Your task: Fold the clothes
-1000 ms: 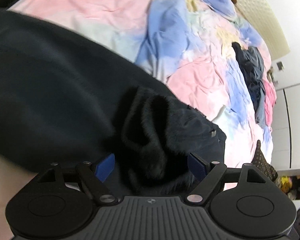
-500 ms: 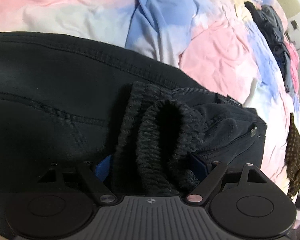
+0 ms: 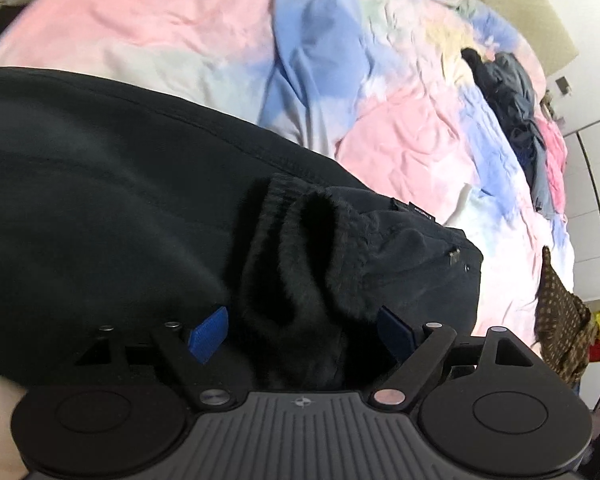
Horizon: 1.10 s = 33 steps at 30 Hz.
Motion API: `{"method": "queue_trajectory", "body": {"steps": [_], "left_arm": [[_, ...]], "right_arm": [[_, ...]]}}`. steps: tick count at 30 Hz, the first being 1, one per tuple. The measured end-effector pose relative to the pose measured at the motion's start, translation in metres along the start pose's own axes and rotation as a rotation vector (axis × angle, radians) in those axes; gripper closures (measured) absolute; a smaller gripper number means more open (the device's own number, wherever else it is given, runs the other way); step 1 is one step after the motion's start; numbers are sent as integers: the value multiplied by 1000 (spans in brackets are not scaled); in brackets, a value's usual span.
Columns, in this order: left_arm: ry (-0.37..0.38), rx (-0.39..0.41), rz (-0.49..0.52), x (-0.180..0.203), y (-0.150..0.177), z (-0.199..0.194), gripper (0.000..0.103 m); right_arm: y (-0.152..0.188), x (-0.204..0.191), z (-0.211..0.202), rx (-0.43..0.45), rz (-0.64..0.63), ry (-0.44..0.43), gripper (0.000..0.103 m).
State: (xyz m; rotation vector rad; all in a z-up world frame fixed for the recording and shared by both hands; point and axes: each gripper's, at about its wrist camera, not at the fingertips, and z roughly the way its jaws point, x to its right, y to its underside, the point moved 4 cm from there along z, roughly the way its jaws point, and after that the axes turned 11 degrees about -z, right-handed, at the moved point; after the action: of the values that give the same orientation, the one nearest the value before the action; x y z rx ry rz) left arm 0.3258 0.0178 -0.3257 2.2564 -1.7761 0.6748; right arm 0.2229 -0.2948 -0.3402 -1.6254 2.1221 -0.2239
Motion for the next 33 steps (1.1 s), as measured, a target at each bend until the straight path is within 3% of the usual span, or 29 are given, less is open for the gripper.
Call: {"method": "queue_trajectory", "body": {"steps": [9,11,13,16,22,29,33], "left_arm": [[-59,129,-65,-31,52,-74,17],[-33,188,-133,-46,63,-101,9],[-18,265,-210,-58,70,-123,8],[-55,364,-343,-84,83,-146,8],[-58,409,-535,-143,111,-176,8],[89,436,-690,-211,105,-200,8],[237,425,-816,-254,92,-187,8]], "right_arm": [[-6,-25,-47,65,-117,-38,11],[-6,-32,-56,84,-170,-54,11],[-5,-40,-63,108,-229,-66,11],[-4,-50,-75,138,-311,-82,11],[-5,-61,-95,213,-398,-69,11],[3,-81,-114,234,-338,-47,10],[13,-89,-118,204,-290,44,10]]}}
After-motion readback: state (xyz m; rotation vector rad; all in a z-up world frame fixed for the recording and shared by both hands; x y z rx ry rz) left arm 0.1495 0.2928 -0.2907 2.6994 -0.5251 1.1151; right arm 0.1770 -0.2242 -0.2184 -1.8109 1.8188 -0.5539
